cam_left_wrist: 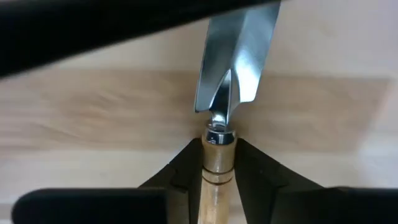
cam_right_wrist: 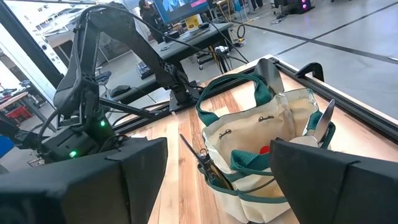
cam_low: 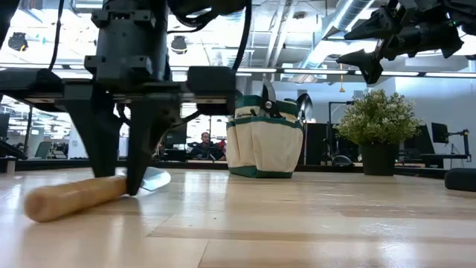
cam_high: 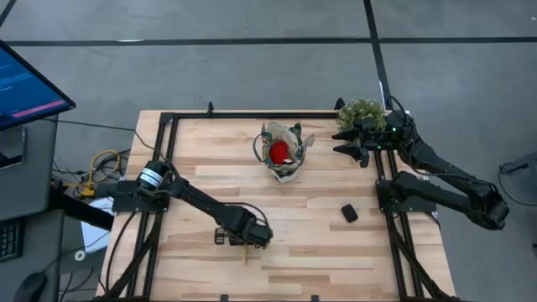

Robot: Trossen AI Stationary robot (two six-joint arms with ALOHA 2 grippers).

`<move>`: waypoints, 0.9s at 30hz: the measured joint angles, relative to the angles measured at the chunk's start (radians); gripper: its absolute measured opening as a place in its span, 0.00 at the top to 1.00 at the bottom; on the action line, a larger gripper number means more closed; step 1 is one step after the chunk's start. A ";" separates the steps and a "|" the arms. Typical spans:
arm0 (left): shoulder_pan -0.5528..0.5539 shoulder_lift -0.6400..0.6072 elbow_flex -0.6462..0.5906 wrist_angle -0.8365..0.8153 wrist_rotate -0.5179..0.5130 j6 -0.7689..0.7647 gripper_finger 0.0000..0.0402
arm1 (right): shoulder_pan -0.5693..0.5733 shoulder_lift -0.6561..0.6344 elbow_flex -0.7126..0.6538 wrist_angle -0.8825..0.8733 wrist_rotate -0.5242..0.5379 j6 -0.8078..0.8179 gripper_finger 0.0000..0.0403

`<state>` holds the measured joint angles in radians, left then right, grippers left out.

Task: Pick & Place Garden tools in Gardening bag
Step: Put the brown trowel into the green gardening bag

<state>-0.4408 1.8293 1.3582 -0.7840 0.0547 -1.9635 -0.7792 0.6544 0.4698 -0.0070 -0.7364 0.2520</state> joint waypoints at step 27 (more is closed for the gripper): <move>0.075 -0.208 0.002 -0.065 -0.118 0.285 0.84 | 0.000 0.000 0.000 0.000 0.000 0.011 0.34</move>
<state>-0.3660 1.6216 1.3605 -0.8486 -0.0629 -1.6780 -0.7792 0.6544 0.4698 -0.0074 -0.7361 0.2634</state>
